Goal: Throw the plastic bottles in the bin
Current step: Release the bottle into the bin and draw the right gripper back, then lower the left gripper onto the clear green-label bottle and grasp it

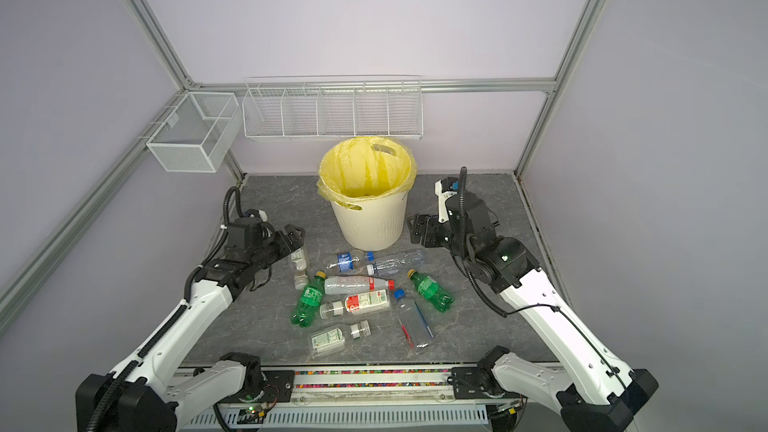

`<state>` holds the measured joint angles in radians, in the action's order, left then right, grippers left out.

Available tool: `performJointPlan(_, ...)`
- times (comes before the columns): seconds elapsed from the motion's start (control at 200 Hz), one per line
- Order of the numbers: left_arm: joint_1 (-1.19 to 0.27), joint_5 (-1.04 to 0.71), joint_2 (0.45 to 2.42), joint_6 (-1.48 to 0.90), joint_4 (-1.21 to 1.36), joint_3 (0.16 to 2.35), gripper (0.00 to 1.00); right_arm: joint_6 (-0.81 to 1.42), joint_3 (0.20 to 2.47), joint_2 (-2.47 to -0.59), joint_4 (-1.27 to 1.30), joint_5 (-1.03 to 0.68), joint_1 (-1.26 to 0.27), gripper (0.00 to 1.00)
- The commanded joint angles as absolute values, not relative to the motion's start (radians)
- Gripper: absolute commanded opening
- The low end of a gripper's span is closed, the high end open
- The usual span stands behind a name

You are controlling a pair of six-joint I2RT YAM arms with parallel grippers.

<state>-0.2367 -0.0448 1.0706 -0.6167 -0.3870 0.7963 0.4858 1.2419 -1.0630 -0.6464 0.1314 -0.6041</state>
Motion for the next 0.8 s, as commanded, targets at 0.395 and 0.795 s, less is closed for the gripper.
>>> performJointPlan(0.395, -0.237, 0.031, 1.131, -0.584, -0.529, 0.868, 0.99, 0.557, 1.038, -0.850, -0.732, 0.187, -0.606, 0.88)
performJointPlan(0.795, -0.237, 0.070, 1.230, -0.547, -0.575, 0.928, 0.99, 0.575, 0.970, -0.783, -0.796, 0.242, -0.606, 0.88)
